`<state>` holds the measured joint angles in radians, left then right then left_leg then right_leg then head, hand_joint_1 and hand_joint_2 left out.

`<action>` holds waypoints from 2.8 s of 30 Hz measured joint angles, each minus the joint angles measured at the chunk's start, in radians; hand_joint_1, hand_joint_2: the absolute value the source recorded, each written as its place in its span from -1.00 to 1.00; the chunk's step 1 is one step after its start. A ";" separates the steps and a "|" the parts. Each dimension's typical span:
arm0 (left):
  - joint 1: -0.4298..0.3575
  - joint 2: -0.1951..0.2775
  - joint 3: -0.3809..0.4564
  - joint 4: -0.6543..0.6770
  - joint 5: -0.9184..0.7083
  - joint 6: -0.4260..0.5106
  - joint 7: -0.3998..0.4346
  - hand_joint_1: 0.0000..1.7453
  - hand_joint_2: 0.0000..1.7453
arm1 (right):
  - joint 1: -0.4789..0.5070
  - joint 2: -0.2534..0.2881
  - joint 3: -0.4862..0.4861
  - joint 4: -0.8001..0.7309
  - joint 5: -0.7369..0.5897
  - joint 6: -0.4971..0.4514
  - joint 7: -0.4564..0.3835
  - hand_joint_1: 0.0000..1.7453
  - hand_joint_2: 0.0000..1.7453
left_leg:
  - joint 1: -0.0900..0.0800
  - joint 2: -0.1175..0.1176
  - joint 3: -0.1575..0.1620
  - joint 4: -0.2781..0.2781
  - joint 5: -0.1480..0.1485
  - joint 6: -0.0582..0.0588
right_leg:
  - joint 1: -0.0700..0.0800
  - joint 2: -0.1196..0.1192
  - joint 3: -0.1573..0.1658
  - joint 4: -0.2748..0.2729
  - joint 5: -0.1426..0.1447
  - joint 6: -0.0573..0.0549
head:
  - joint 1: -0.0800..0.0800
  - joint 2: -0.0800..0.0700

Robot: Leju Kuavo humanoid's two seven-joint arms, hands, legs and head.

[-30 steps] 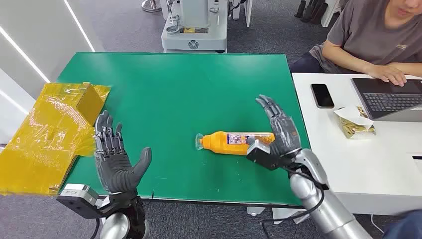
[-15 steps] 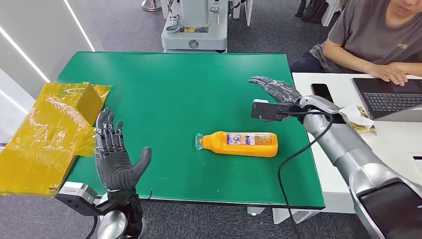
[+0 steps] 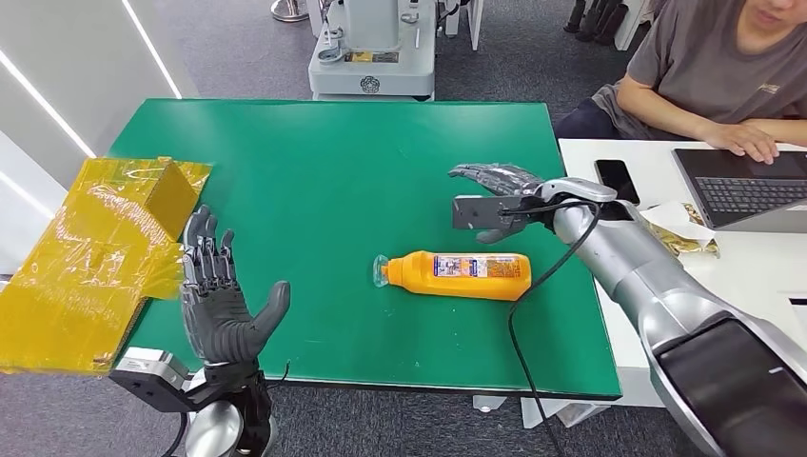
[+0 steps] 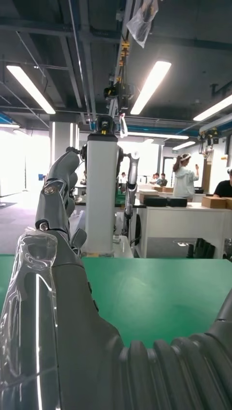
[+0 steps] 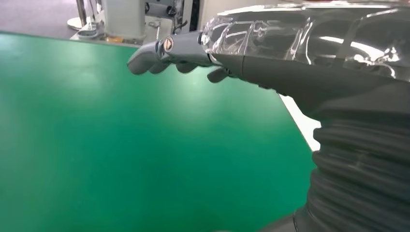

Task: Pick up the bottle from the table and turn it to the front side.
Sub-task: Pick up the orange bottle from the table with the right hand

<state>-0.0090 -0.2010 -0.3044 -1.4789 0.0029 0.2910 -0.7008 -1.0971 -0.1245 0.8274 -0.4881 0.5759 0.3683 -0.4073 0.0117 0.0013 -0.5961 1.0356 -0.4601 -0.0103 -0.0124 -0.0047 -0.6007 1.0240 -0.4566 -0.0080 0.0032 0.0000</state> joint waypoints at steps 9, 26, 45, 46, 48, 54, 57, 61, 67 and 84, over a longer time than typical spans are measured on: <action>-0.042 0.000 0.000 0.048 -0.001 -0.001 0.000 -1.00 1.00 | 0.106 0.073 0.077 0.090 -0.011 -0.054 0.004 -1.00 1.00 | 0.000 -0.001 0.000 0.000 0.000 0.000 | 0.000 0.000 0.000 0.000 0.000 0.000 | 0.000 0.000; -0.064 -0.008 0.012 0.089 0.006 0.003 0.000 -1.00 1.00 | 0.138 0.077 0.093 0.127 -0.038 -0.060 0.039 -1.00 1.00 | 0.000 0.000 0.000 0.000 0.000 0.000 | 0.000 0.000 0.000 0.000 0.000 0.000 | 0.000 0.000; -0.045 -0.018 0.039 0.091 0.022 0.041 0.000 -1.00 1.00 | 0.126 -0.018 0.098 0.141 -0.040 -0.082 0.059 -1.00 1.00 | 0.000 -0.001 0.000 0.000 0.000 0.000 | 0.000 -0.001 0.000 0.000 0.000 0.000 | 0.000 0.000; -0.041 -0.018 0.039 0.091 0.023 0.042 0.000 -1.00 1.00 | 0.122 -0.026 0.099 0.141 -0.040 -0.076 0.059 -1.00 1.00 | 0.000 -0.001 0.000 0.000 0.000 0.000 | 0.000 0.000 0.000 0.000 0.000 0.000 | 0.000 0.000; -0.032 -0.018 0.040 0.090 0.025 0.043 0.000 -1.00 1.00 | 0.114 -0.041 0.099 0.141 -0.040 -0.060 0.059 -1.00 1.00 | 0.000 0.000 0.000 0.001 0.000 0.000 | 0.000 0.000 0.000 0.000 0.000 0.000 | 0.000 0.000; -0.005 -0.018 0.046 0.076 0.031 0.053 -0.001 -1.00 1.00 | 0.098 -0.055 0.104 0.141 -0.039 -0.042 0.056 -1.00 1.00 | 0.000 0.000 0.000 0.000 0.000 0.000 | 0.000 0.000 0.000 0.000 0.000 0.000 | 0.000 0.000; 0.007 -0.018 0.050 0.066 0.032 0.054 -0.001 -1.00 1.00 | 0.095 -0.055 0.107 0.141 -0.040 -0.038 0.054 -0.74 1.00 | 0.000 0.000 0.000 0.000 0.000 0.000 | 0.000 0.000 0.000 0.000 0.000 0.000 | 0.000 0.000; 0.016 -0.018 0.059 0.058 0.035 0.057 -0.001 -1.00 1.00 | 0.095 -0.054 0.114 0.141 -0.041 -0.037 0.044 -0.85 1.00 | 0.000 0.000 0.000 0.000 0.000 0.000 | 0.000 0.000 0.000 0.000 0.000 0.000 | 0.000 0.000; 0.025 -0.018 0.069 0.051 0.035 0.059 -0.001 -1.00 1.00 | 0.093 -0.049 0.120 0.141 -0.042 -0.037 0.039 -1.00 1.00 | 0.000 0.000 0.000 0.000 0.000 0.000 | 0.000 0.000 0.000 0.000 0.000 0.000 | 0.000 0.000; 0.031 -0.022 0.084 0.034 0.036 0.068 -0.001 -1.00 1.00 | 0.092 -0.023 0.136 0.141 -0.058 -0.031 0.034 -1.00 1.00 | 0.000 0.000 0.000 0.000 0.000 0.000 | 0.000 0.000 0.000 0.000 0.000 0.000 | 0.000 0.000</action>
<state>0.0217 -0.2234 -0.2204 -1.4448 0.0393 0.3592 -0.7015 -1.0052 -0.1474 0.9634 -0.3471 0.5180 0.3377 -0.3730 0.0116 0.0009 -0.5962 1.0356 -0.4602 -0.0102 -0.0124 -0.0052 -0.6002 1.0240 -0.4565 -0.0080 0.0034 0.0000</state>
